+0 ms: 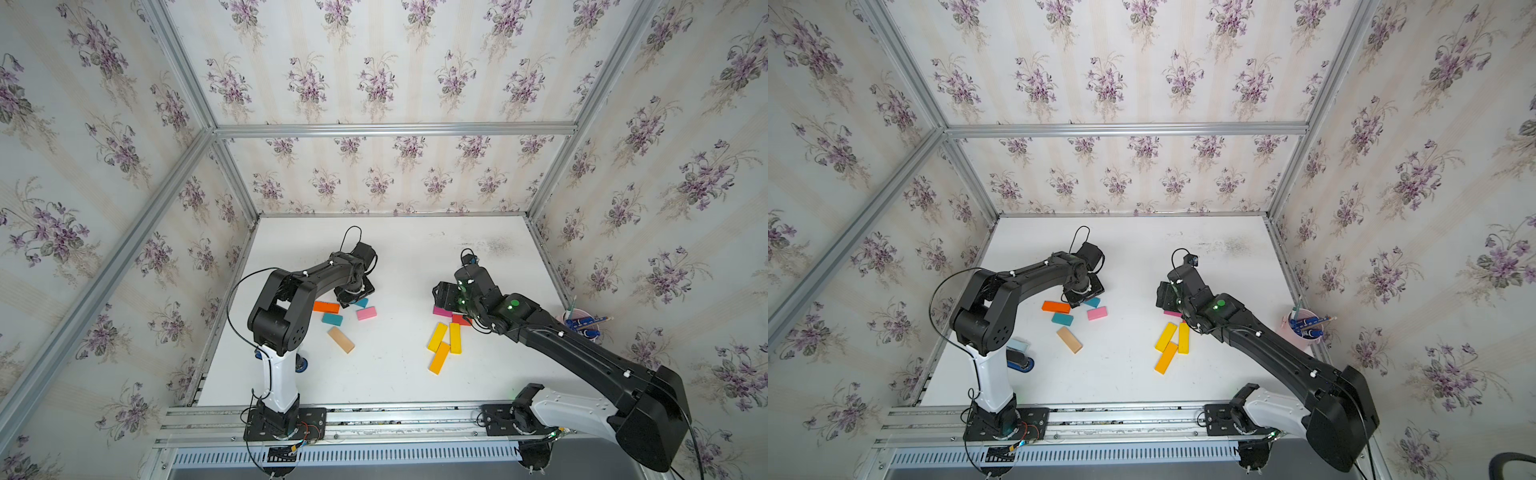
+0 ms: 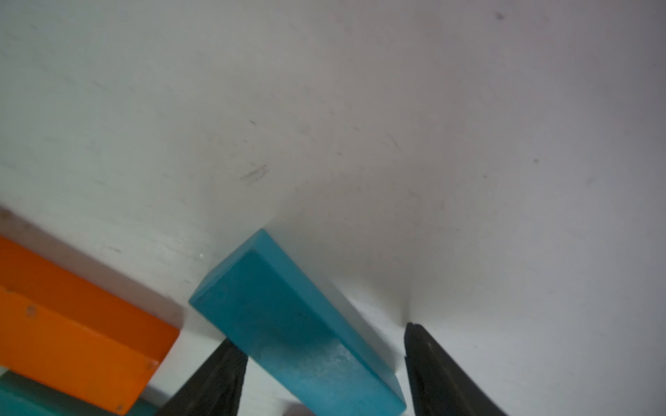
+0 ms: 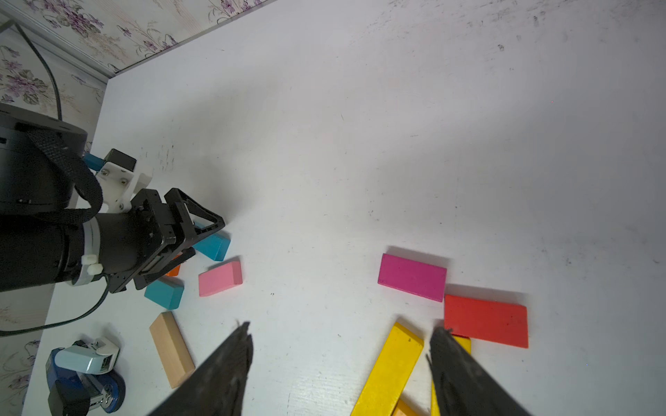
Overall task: Assemble the letter h with building blocks
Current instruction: Adjust the building block at the center of the board.
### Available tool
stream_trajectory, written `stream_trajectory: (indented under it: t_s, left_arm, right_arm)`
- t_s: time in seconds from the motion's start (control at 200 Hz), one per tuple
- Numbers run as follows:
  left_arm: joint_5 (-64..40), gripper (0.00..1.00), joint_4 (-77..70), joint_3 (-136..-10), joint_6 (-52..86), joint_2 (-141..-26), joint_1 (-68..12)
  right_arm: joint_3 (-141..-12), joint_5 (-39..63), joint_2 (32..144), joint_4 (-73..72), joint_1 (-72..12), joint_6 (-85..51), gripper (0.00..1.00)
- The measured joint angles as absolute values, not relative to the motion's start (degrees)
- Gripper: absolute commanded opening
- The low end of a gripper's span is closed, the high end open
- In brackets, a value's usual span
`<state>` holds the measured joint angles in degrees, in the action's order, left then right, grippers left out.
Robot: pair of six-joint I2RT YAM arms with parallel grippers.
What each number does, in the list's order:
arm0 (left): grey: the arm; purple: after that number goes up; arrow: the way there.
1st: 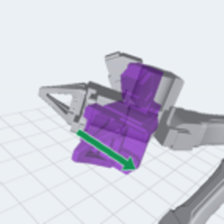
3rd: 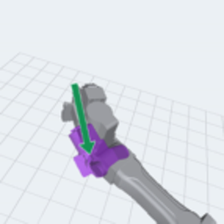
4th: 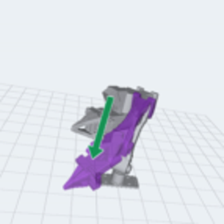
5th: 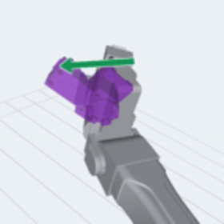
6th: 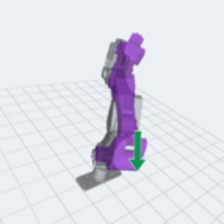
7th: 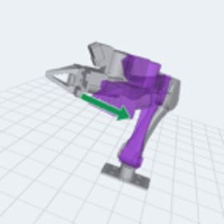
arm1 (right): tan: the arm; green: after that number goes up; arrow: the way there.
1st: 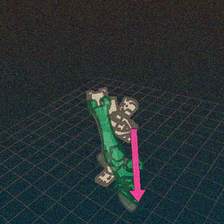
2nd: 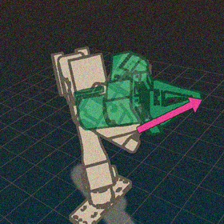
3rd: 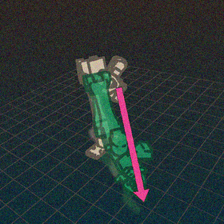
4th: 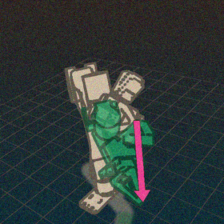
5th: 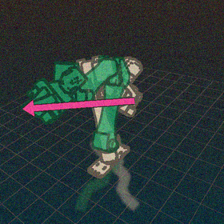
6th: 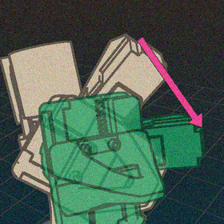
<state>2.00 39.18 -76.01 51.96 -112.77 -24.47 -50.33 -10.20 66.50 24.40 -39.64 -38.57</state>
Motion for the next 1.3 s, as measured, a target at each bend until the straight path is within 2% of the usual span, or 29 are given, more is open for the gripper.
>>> stream_trajectory:
  t_s: [0.175,0.19,0.27,0.644,0.994,1.089,1.184,1.299]
  left_arm:
    - [2.46,0.56,41.36,-76.23,49.10,-112.81,-26.00]
    - [2.50,0.52,41.65,-76.36,48.73,-112.84,-26.28]
    - [2.90,0.45,42.48,-77.49,46.72,-113.40,-27.64]
    - [5.28,0.30,44.10,-82.98,36.82,-117.75,-31.79]
    - [6.33,0.28,43.90,-83.66,33.47,-118.37,-32.82]
    - [6.28,0.31,43.31,-83.18,33.50,-118.17,-33.30]
    - [6.17,0.51,42.78,-82.70,33.67,-118.06,-33.58]
    - [5.98,0.65,42.11,-82.02,35.03,-117.60,-33.65]
  right_arm:
    - [-50.46,-10.26,65.98,24.69,-39.64,-38.68,0.77]
    - [-50.52,-10.26,65.93,24.69,-39.64,-38.76,0.77]
    - [-50.74,-10.44,65.84,24.71,-39.64,-38.87,0.77]
    - [-48.99,-10.31,65.52,25.61,-39.64,-40.49,0.77]
    - [-49.04,-9.54,65.49,25.96,-39.64,-41.85,0.77]
    - [-49.06,-9.52,65.39,26.00,-39.64,-42.02,0.77]
    - [-49.04,-9.52,65.28,25.98,-39.72,-42.04,0.77]
    - [-48.93,-9.26,65.08,26.13,-39.68,-42.06,0.77]
